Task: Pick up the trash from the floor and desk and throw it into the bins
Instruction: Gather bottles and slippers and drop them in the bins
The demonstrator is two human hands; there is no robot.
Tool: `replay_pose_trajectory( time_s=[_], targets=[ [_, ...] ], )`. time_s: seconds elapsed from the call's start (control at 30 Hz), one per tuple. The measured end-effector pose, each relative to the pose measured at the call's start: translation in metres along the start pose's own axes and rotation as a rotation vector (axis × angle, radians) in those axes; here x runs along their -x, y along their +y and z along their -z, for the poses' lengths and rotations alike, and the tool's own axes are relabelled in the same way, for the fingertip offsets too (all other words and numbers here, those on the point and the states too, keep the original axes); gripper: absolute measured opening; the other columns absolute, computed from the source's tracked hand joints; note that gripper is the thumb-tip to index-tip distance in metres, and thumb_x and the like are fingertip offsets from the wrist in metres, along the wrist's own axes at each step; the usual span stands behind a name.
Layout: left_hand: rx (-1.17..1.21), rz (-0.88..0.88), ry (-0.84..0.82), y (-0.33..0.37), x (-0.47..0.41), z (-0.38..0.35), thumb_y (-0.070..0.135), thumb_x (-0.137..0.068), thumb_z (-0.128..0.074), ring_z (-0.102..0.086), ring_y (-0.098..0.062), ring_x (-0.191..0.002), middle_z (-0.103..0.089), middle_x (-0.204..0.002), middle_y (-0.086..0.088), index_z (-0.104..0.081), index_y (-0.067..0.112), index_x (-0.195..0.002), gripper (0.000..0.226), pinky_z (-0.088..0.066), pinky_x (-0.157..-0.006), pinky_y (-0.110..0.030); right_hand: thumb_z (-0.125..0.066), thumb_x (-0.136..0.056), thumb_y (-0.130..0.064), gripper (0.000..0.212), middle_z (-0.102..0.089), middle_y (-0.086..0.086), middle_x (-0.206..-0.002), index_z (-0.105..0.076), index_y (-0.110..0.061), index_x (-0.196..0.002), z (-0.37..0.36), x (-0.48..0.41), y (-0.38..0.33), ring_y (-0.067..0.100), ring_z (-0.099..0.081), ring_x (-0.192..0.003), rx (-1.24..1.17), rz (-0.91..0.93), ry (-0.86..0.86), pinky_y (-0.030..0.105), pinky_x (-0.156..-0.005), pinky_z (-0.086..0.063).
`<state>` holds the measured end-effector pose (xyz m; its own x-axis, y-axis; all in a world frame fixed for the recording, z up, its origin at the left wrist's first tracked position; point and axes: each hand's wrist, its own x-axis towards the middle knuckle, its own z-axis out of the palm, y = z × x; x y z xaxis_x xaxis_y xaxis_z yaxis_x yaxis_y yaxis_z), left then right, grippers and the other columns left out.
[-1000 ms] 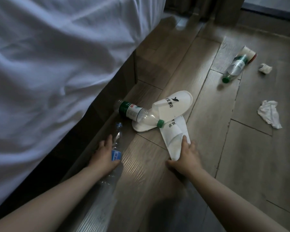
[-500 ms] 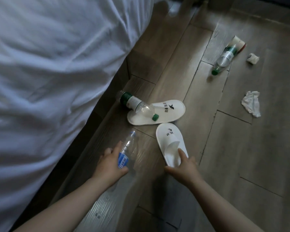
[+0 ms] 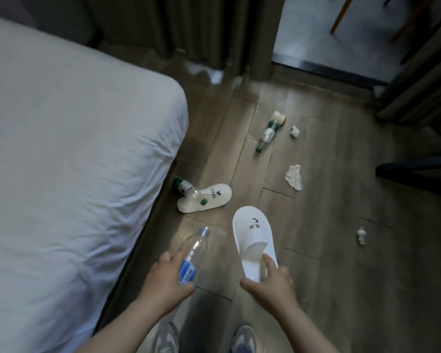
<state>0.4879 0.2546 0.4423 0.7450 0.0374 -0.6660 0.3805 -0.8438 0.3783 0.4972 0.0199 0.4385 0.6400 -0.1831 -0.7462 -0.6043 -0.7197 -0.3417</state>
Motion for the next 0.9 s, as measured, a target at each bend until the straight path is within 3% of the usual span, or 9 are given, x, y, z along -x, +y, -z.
replay_pose_trajectory(
  time_s=[0.27, 0.37, 0.47, 0.53, 0.67, 0.8, 0.9],
  targets=[
    [-0.053, -0.198, 0.135, 0.147, 0.115, 0.123, 0.044, -0.072, -0.062, -0.05, -0.017, -0.104, -0.041, -0.125, -0.002, -0.008, 0.04, -0.149, 0.094, -0.047, -0.088, -0.028, -0.064, -0.067, -0.046, 0.082, -0.036, 0.004, -0.126, -0.032, -0.035, -0.142, 0.157, 0.155, -0.04, 0.027, -0.037, -0.119, -0.139, 0.107, 0.192, 0.032, -0.094, -0.04],
    [0.031, -0.283, 0.195, 0.203, 0.162, 0.16, 0.041, -0.073, -0.064, -0.05, -0.011, -0.1, -0.041, -0.119, 0.003, -0.01, 0.039, -0.149, 0.094, -0.045, -0.081, -0.021, -0.064, -0.066, -0.045, 0.082, -0.035, 0.002, -0.132, -0.034, -0.036, -0.142, 0.211, 0.209, -0.048, 0.024, -0.037, -0.123, -0.249, 0.143, 0.299, 0.031, -0.098, -0.039],
    [0.163, -0.351, 0.257, 0.253, 0.211, 0.187, 0.04, -0.075, -0.064, -0.053, -0.007, -0.095, -0.043, -0.118, 0.003, -0.014, 0.038, -0.15, 0.091, -0.045, -0.08, -0.022, -0.057, -0.052, -0.053, 0.095, -0.034, -0.002, -0.132, -0.034, -0.039, -0.144, 0.259, 0.26, -0.05, 0.02, -0.041, -0.125, -0.398, 0.163, 0.393, 0.033, -0.103, -0.041],
    [0.267, -0.439, 0.291, 0.289, 0.244, 0.202, 0.036, -0.078, -0.067, -0.054, -0.003, -0.088, -0.043, -0.117, 0.003, -0.017, 0.037, -0.15, 0.088, -0.044, -0.073, -0.014, -0.057, -0.047, -0.054, 0.101, -0.033, -0.003, -0.132, -0.035, -0.038, -0.144, 0.291, 0.294, -0.047, 0.018, -0.045, -0.123, -0.482, 0.202, 0.469, 0.035, -0.103, -0.043],
    [0.339, -0.671, 0.361, 0.354, 0.306, 0.235, 0.032, -0.079, -0.071, -0.053, 0.0, -0.086, -0.044, -0.116, 0.005, -0.022, 0.036, -0.149, 0.085, -0.037, -0.063, -0.007, -0.071, -0.061, -0.041, 0.089, -0.033, -0.006, -0.125, -0.039, -0.035, -0.143, 0.349, 0.356, -0.035, 0.015, -0.047, -0.118, -0.553, 0.29, 0.66, 0.033, -0.101, -0.044],
    [0.41, -0.884, 0.351, 0.397, 0.349, 0.257, 0.031, -0.08, -0.071, -0.057, -0.004, -0.09, -0.046, -0.117, 0.008, -0.02, 0.04, -0.148, 0.085, -0.05, -0.072, -0.016, -0.071, -0.057, -0.04, 0.089, -0.038, -0.001, -0.13, -0.042, -0.036, -0.141, 0.391, 0.408, -0.029, 0.017, -0.05, -0.114, -0.598, 0.355, 0.843, 0.036, -0.097, -0.049],
    [0.411, -0.998, 0.295, 0.412, 0.37, 0.261, 0.035, -0.079, -0.071, -0.06, -0.006, -0.093, -0.045, -0.115, 0.012, -0.018, 0.047, -0.146, 0.086, -0.056, -0.081, -0.029, -0.074, -0.064, -0.034, 0.082, -0.038, -0.003, -0.133, -0.042, -0.036, -0.14, 0.398, 0.447, -0.023, 0.014, -0.049, -0.107, -0.632, 0.365, 0.975, 0.03, -0.083, -0.049]
  ],
)
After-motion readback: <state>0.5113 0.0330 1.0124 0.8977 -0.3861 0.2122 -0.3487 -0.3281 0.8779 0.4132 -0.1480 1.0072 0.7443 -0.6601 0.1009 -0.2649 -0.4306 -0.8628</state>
